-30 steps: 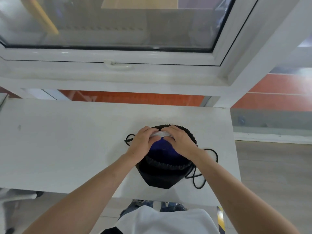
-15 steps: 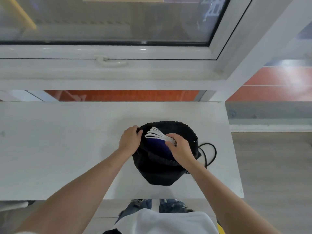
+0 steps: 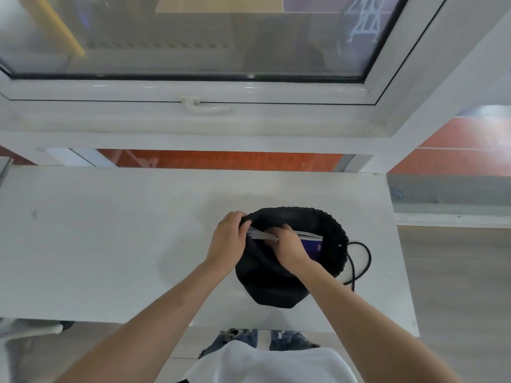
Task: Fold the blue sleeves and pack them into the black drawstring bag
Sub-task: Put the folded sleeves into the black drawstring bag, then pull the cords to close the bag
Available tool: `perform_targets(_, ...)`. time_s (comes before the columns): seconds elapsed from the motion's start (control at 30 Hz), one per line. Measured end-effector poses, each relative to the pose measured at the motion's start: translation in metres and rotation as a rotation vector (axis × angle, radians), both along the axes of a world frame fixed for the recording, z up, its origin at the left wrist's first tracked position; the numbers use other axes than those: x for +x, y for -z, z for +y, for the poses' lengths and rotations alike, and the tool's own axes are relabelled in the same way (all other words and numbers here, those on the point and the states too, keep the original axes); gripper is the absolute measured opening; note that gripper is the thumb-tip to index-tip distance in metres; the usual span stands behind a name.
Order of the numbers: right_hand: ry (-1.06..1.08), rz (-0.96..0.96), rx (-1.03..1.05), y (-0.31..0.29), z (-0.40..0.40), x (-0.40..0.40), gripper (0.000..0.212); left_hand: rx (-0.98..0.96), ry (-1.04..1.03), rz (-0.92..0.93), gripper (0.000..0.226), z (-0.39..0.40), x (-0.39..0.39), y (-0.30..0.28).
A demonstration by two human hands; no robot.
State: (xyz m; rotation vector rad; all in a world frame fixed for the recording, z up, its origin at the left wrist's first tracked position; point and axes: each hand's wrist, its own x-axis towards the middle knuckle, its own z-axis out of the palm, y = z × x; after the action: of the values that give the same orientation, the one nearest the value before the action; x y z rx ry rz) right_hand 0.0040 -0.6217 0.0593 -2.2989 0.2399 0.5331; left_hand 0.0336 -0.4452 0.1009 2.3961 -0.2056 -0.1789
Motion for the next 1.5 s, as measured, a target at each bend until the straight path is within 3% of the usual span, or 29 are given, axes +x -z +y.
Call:
perform_targets(0.27, -0.042, -0.058, -0.072, -0.009, -0.007, -0.003, 0.042, -0.007, 0.013, 0.039, 0.019, 0.013, -0.002, 0.007)
perform_targets(0.47, 0.402, -0.438, -0.153, -0.028, -0.078, -0.042, 0.026, -0.014, -0.024, 0.109, 0.017, 0.022, -0.004, 0.004)
perform_targets(0.53, 0.517, -0.356, -0.182, -0.023, -0.104, -0.050, 0.035, -0.003, -0.035, 0.142, 0.017, 0.022, -0.005, 0.002)
perform_targets(0.63, 0.528, -0.040, -0.115, -0.012, -0.124, -0.050, 0.053, -0.006, -0.058, 0.181, 0.017, 0.023, -0.005, 0.002)
perform_targets(0.77, 0.362, 0.079, -0.195, -0.004, -0.129, -0.046, 0.023, -0.004, -0.077, 0.235, 0.018, 0.021, -0.006, -0.002)
perform_targets(0.87, 0.367, 0.002, -0.156, -0.017, -0.132, -0.044, 0.024, -0.005, -0.124, 0.264, 0.024, 0.021, -0.004, -0.011)
perform_targets(1.17, 0.366, -0.246, 0.101, -0.114, -0.135, -0.022, 0.026, -0.489, -0.281, 0.312, 0.030, 0.035, 0.026, -0.056)
perform_targets(1.5, 0.382, -0.414, 0.358, -0.187, -0.150, 0.002, 0.022, -0.817, -0.202, 0.221, 0.030, 0.039, 0.049, -0.110)
